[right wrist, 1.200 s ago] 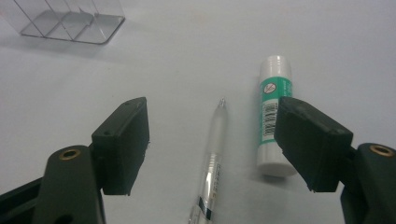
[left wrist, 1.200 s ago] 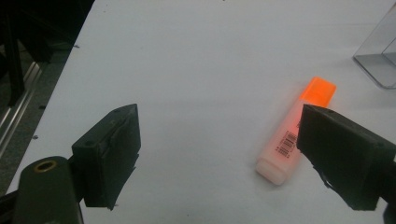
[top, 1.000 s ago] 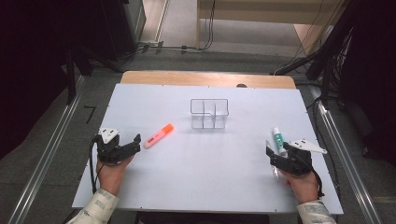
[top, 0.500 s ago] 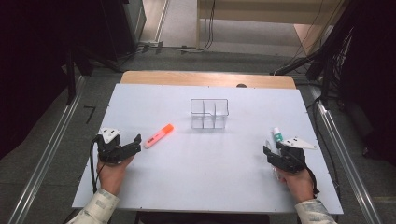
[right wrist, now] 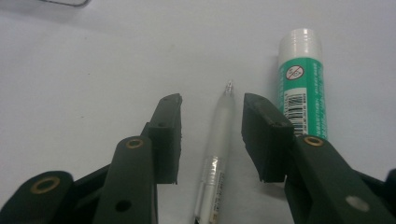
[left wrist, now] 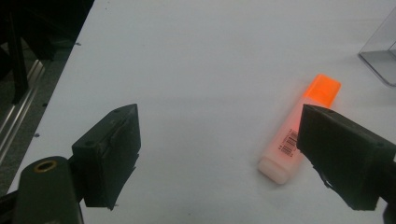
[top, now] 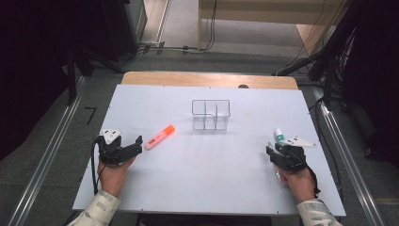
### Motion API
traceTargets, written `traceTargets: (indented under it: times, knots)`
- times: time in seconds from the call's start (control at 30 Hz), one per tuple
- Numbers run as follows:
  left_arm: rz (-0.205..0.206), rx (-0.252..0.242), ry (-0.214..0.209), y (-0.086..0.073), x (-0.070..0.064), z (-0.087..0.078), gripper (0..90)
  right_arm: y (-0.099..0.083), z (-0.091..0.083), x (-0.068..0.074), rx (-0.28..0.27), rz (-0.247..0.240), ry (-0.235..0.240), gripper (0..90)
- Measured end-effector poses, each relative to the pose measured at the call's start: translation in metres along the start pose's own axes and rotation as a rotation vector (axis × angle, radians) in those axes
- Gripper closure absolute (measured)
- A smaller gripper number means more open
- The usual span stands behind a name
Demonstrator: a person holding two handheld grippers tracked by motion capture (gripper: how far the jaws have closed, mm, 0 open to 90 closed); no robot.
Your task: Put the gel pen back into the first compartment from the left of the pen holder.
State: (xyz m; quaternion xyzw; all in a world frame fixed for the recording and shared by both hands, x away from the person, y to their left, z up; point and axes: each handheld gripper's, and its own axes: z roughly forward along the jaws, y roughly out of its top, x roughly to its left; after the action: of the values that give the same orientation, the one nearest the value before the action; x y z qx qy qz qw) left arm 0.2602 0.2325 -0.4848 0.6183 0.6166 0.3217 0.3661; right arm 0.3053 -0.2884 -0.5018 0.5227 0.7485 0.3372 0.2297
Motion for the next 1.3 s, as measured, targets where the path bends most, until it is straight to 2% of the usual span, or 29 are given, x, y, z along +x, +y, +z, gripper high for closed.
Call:
traceTargets:
  times: [0.33,0.57,0.87,1.3]
  knots:
    - [-0.003,0.0,-0.002,0.0,0.0,0.0,14.2,0.0,0.008,-0.001,0.034,-0.004,-0.008,62.7]
    - [0.001,0.004,0.0,0.0,0.0,0.0,14.2,0.0,0.011,-0.003,0.052,0.003,-0.01,73.9]
    - [-0.003,0.007,-0.002,0.0,0.0,0.001,14.5,0.001,0.011,-0.005,0.058,0.039,-0.011,77.3]
    - [-0.006,0.01,-0.004,0.0,0.0,0.001,14.6,0.003,0.01,-0.005,0.071,0.054,0.011,78.8]
